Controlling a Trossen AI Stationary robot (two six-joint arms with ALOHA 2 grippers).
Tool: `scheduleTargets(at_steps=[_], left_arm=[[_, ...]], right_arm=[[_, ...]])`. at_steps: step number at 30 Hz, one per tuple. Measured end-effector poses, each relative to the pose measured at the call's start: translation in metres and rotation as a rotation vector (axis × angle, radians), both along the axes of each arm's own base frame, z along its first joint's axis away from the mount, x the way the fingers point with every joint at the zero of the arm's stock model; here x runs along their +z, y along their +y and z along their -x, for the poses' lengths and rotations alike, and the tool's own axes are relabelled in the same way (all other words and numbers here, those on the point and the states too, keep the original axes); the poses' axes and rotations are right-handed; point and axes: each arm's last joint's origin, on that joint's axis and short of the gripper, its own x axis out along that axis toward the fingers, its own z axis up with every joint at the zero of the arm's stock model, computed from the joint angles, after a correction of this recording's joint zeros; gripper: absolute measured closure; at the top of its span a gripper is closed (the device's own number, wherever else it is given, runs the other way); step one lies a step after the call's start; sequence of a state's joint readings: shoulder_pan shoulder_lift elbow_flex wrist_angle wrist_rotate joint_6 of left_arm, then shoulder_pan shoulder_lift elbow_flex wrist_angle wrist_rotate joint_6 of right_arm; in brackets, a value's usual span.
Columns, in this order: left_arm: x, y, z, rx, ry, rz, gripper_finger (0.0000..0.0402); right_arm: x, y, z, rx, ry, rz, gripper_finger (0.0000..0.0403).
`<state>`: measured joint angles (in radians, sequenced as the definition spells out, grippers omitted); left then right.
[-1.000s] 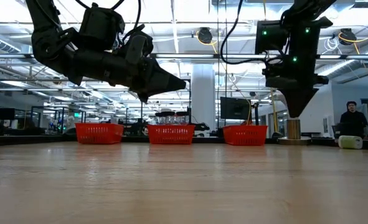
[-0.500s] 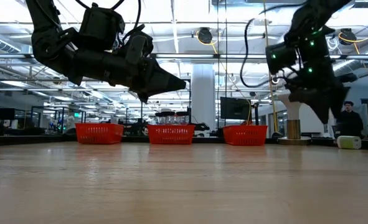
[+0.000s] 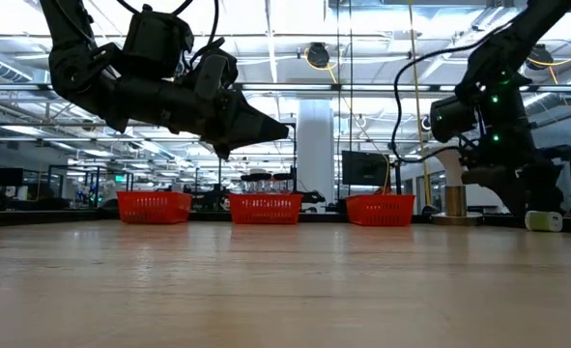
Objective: Pick & Place Office items
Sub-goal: Put the green charger adapter into the right orange basket
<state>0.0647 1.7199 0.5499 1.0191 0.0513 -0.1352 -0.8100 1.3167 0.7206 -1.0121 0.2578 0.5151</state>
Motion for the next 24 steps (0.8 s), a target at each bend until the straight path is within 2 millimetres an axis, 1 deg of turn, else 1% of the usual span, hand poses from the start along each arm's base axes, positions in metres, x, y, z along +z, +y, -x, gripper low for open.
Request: scheduleTargets(at_steps=[7,10,16,17,20,24], left_arm=[[0.0,0.0,0.0,0.0,0.0,0.0,0.0385],[0.0,0.0,0.0,0.0,0.0,0.0,0.0385],[0.0,0.0,0.0,0.0,-0.001,0.0,0.0385],[0.0,0.0,0.0,0.0,-0.001,0.0,0.0385],[0.0,0.0,0.0,0.001,-0.001,0.0,0.0385],[0.0,0.0,0.0,0.0,-0.001,0.0,0.0385]], right_arm=[[-0.016,0.002,0.01,-0.012,-0.016,-0.029,0.0196],[-0.017,0.002,0.01,-0.012,-0.019,-0.026,0.0208],[-0.017,0.002,0.008,0.002,-0.049,-0.03,0.0267],[-0.017,0.002,0.007,0.01,-0.058,-0.024,0.0274],[-0.012,0.006,0.0,0.057,-0.104,0.026,0.0274],[-0.002,0.014,-0.018,0.131,-0.232,0.145,0.0274]])
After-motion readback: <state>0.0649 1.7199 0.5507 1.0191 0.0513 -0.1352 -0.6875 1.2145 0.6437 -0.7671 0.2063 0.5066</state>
